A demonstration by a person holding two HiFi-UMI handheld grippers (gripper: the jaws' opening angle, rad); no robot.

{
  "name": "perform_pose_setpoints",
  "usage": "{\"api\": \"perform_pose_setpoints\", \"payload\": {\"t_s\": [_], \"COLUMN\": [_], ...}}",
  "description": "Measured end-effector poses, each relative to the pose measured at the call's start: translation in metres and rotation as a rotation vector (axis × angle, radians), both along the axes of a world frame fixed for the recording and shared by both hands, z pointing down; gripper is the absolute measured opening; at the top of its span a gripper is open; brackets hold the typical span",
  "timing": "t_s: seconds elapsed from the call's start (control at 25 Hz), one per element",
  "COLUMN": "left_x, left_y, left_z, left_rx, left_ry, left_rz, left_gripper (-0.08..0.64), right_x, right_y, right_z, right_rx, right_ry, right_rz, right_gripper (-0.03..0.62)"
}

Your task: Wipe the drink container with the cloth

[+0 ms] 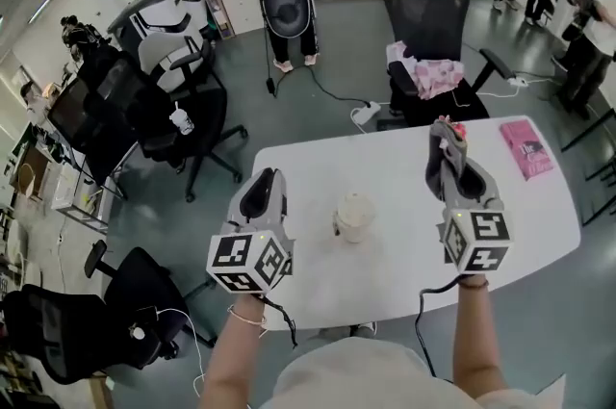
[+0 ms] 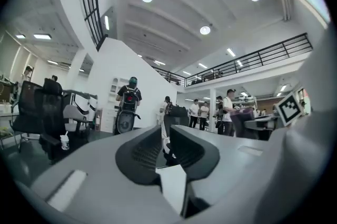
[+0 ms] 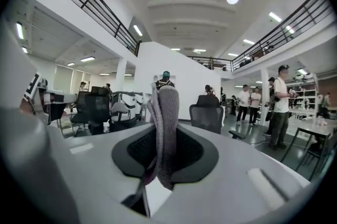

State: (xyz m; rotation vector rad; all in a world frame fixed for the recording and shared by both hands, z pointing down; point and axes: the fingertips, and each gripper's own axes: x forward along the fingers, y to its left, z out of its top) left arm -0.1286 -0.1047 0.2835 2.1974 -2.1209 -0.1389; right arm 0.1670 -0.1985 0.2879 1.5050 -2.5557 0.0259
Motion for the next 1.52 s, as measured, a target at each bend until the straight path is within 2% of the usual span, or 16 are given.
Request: {"api": "perform_pose_setpoints", "payload": {"t_s": [0.12, 0.32, 0.48, 0.64, 1.0, 1.2, 1.52], "left_x": [-0.002, 0.001, 0.001, -0.003, -0.012, -0.016, -0.011], "left_y": [-0.007, -0.019, -0.025, -0.030, -0.035, -0.036, -0.033], "left_z": [-0.015, -0.023, -0.010, 0.009, 0.021, 0.023, 0.028], "left_rx": [0.019, 0.027, 0.006, -0.019, -0.036, -0.048, -0.063], "left_ry": [-0.002, 0.009, -0.013, 0.004, -0.004, -0.020, -0.033], "left_rz": [-0.033, -0.024, -0.036, -0.040, -0.027, -0.021, -0.004], "left_gripper": [0.029, 0.001, 0.000, 0.000, 0.000, 0.000, 0.000], "right_x": [0.028, 0.094, 0.137, 0.159, 0.151, 0.149, 0.151], "right_y": [0.007, 0.025, 0.043, 0.057, 0.064, 0.068, 0.073], "right_z": [-0.014, -0.014, 0.001, 0.022, 0.021, 0.022, 0.026], "right_rx": [0.049, 0.080, 0.091, 0.061, 0.072, 0.061, 0.045], "right_ry": [-0.030, -0.098, -0.115, -0.108, -0.109, -0.072, -0.092], "right_rz": [0.080, 0.275, 0.426, 0.529, 0.573, 0.607, 0.619], "right_gripper": [0.074, 0.073, 0.072, 0.072, 0.072, 0.072, 0.072]}}
